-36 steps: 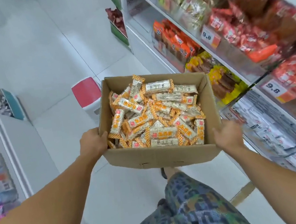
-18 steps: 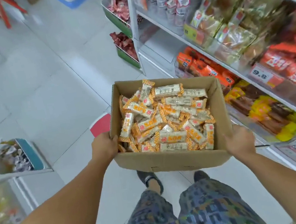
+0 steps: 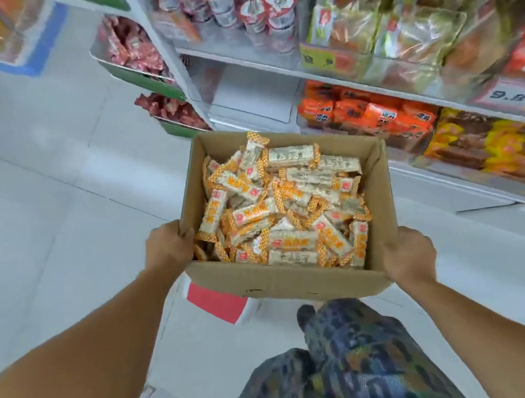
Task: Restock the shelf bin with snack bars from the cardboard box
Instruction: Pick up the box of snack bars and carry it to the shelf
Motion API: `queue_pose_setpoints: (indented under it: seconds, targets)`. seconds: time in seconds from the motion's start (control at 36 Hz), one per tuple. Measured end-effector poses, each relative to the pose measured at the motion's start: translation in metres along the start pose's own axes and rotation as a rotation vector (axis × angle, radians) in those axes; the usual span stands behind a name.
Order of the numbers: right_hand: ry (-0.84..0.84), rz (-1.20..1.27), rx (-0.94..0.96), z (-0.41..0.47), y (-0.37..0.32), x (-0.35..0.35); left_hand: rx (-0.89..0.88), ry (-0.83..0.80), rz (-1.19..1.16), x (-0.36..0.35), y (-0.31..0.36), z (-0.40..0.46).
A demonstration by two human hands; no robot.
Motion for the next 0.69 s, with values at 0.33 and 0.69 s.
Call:
queue_pose_setpoints:
  seconds: [0.33, 0.69]
  targets:
    - [-0.029, 0.048, -0.047, 0.037, -0.090, -0.088, -0.029, -0.001, 0.107, 0.041, -0.026, 0.139]
    - [0.138, 0.061, -0.253, 0.078, -0.119, -0.297, -0.301, -0.065, 0.185, -0.057, -0.073, 0.374]
Point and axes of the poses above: each hand's wrist, its own z-axis towards the middle knuckle, its own x-axis out of the back of the hand, y = z × x, the point moved 1 cm from there along z, towards the middle knuckle, and after that the axes turned 9 degrees about z, right-handed, at the moved point
